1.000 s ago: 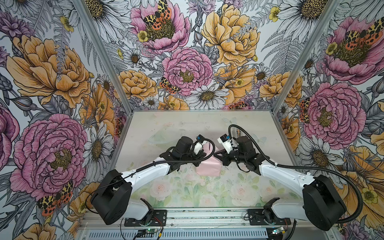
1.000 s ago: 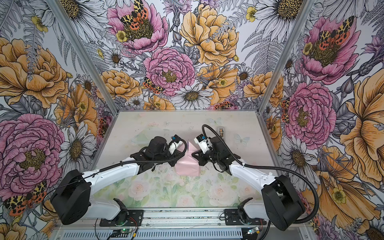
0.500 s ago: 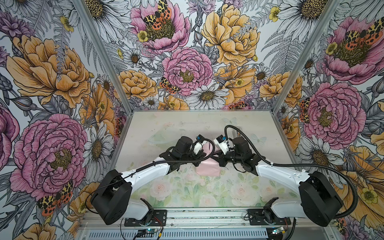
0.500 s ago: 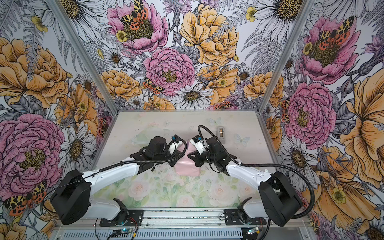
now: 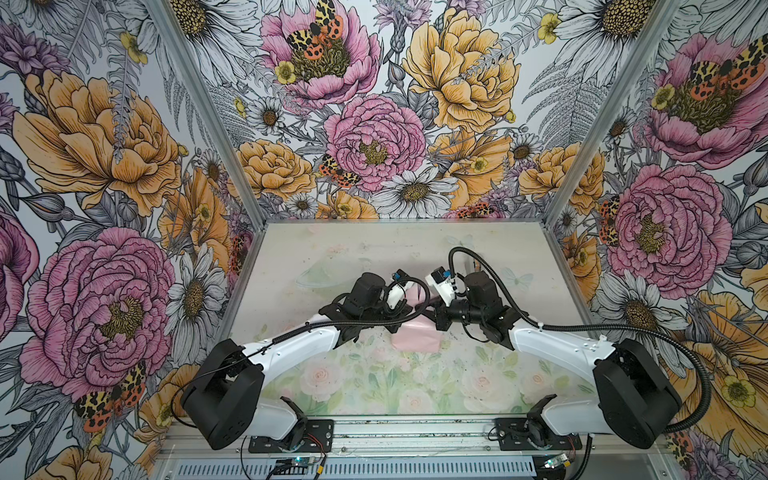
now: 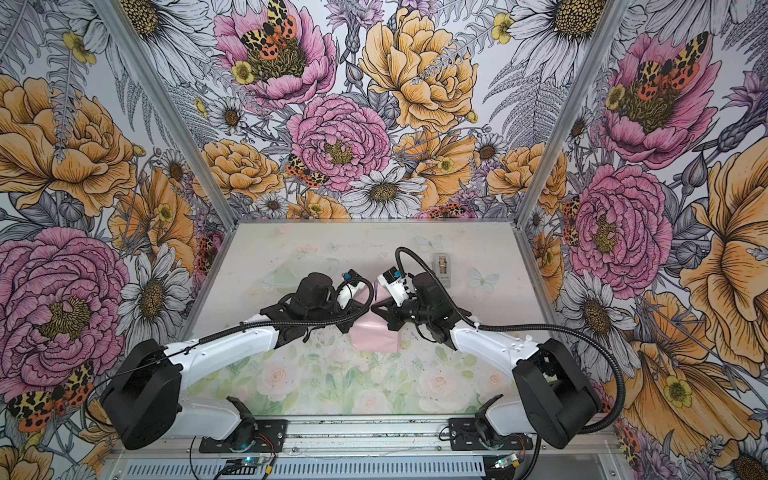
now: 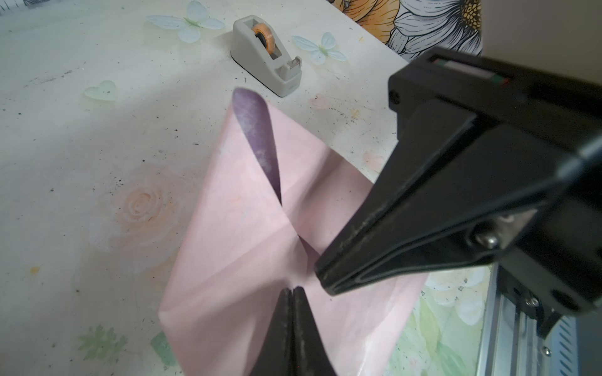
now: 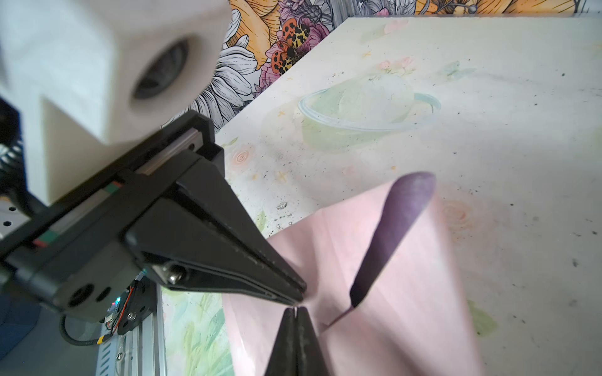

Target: Wrap the gift box in paper

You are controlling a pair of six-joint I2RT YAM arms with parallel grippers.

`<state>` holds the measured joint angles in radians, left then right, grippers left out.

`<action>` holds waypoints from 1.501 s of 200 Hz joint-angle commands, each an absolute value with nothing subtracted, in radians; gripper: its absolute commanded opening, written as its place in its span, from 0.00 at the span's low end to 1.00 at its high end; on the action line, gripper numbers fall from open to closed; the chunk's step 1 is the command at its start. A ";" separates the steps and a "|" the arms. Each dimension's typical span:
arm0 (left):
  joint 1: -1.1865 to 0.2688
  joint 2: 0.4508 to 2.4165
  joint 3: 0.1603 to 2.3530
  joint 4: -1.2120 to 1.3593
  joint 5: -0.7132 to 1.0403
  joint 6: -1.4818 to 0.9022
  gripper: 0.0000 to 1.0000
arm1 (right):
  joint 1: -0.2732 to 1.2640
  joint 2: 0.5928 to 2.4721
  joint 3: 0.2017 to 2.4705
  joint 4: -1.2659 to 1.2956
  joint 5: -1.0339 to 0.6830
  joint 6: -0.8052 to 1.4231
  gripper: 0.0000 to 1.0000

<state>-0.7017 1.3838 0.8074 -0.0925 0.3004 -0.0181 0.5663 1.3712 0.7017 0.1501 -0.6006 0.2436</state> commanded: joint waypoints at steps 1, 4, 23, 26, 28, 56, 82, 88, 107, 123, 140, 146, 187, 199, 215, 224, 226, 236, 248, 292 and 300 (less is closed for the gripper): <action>-0.694 1.396 0.793 -0.135 0.296 0.000 0.08 | 0.572 1.407 0.755 0.132 -0.567 0.234 0.00; -0.693 1.393 0.794 -0.136 0.296 0.000 0.09 | 0.573 1.413 0.758 0.124 -0.564 0.231 0.00; -0.693 1.377 0.802 -0.135 0.298 -0.005 0.14 | 0.573 1.446 0.768 0.088 -0.545 0.220 0.00; -0.693 1.373 0.805 -0.136 0.297 -0.007 0.15 | 0.572 1.450 0.770 0.084 -0.545 0.219 0.00; -0.693 1.371 0.807 -0.137 0.298 -0.007 0.16 | 0.573 1.453 0.771 0.081 -0.545 0.218 0.00; -0.684 1.324 0.825 -0.137 0.292 -0.019 0.28 | 0.574 1.467 0.769 0.050 -0.542 0.210 0.00; -0.644 1.283 0.834 -0.113 0.280 -0.043 0.40 | 0.575 1.454 0.756 0.043 -0.547 0.206 0.00; -0.629 1.280 0.836 -0.106 0.278 -0.051 0.42 | 0.575 1.452 0.752 0.043 -0.549 0.207 0.00; -0.581 1.289 0.851 -0.098 0.286 -0.066 0.45 | 0.577 1.444 0.742 0.047 -0.551 0.207 0.00; -0.550 1.312 0.863 -0.087 0.329 -0.062 0.48 | 0.577 1.442 0.738 0.054 -0.555 0.208 0.00; -0.531 1.353 0.886 -0.087 0.390 -0.049 0.50 | 0.578 1.443 0.737 0.060 -0.564 0.209 0.00; -0.529 1.368 0.896 -0.090 0.411 -0.040 0.51 | 0.580 1.442 0.736 0.060 -0.566 0.209 0.00; -0.535 1.450 0.946 -0.112 0.490 0.032 0.52 | 0.581 1.429 0.731 0.061 -0.569 0.208 0.00; -0.534 1.463 0.959 -0.117 0.488 0.040 0.52 | 0.582 1.427 0.730 0.060 -0.569 0.208 0.00; -0.531 1.482 0.972 -0.119 0.488 0.052 0.51 | 0.583 1.423 0.728 0.058 -0.572 0.207 0.00; -0.531 1.493 0.978 -0.123 0.482 0.061 0.51 | 0.583 1.421 0.727 0.060 -0.573 0.207 0.00; -0.531 1.496 0.980 -0.124 0.481 0.062 0.50 | 0.583 1.420 0.726 0.060 -0.573 0.207 0.00; -0.528 1.506 0.986 -0.131 0.481 0.075 0.50 | 0.583 1.418 0.726 0.058 -0.573 0.206 0.00; -0.528 1.523 0.995 -0.139 0.485 0.090 0.50 | 0.583 1.414 0.725 0.057 -0.576 0.206 0.00; -0.525 1.571 1.018 -0.165 0.522 0.133 0.48 | 0.584 1.401 0.727 0.054 -0.572 0.203 0.00; -0.524 1.576 1.018 -0.166 0.527 0.136 0.48 | 0.583 1.396 0.726 0.055 -0.570 0.203 0.00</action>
